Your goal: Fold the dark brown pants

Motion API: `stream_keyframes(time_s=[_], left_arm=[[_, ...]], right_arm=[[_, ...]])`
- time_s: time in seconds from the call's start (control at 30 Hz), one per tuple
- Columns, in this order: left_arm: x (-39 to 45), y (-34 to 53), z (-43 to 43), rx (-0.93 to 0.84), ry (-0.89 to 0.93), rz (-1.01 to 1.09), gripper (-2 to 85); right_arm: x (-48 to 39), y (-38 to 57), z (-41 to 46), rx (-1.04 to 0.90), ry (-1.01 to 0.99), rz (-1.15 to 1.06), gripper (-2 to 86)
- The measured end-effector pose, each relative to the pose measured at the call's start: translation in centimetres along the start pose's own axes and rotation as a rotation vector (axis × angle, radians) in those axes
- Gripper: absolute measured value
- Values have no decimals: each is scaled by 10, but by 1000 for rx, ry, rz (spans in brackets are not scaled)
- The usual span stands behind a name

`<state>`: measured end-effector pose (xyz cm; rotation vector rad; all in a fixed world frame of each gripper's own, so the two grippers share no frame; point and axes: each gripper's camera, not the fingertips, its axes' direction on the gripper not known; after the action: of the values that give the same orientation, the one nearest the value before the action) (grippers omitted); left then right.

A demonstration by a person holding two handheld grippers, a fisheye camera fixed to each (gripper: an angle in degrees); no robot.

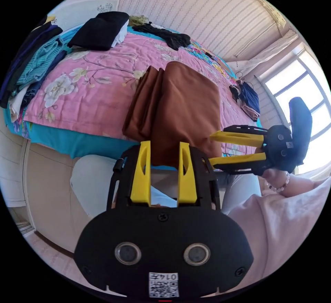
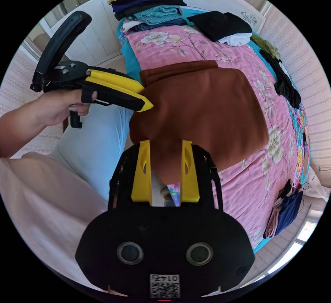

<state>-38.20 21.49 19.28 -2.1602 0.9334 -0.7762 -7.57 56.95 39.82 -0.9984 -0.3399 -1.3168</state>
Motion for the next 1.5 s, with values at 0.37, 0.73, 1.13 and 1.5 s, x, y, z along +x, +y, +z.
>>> stream_keyframes(time_s=[0.37,0.73,1.13,1.5], left_arm=[[12,-12,-47,29,47,154,26],[-17,-33,-95,151,-95,106,28],[-63,-23,-61,10,-119,7,50],[-80,-81,-91,196,-16,99,138]], right_arm=[[29,-16,10,-17,-123,8,1],[53,-58,-12,136,-211,-10,-5],[67,-63,13,19,-178,16,-5],[185,52,-14,305,-379,726,158]])
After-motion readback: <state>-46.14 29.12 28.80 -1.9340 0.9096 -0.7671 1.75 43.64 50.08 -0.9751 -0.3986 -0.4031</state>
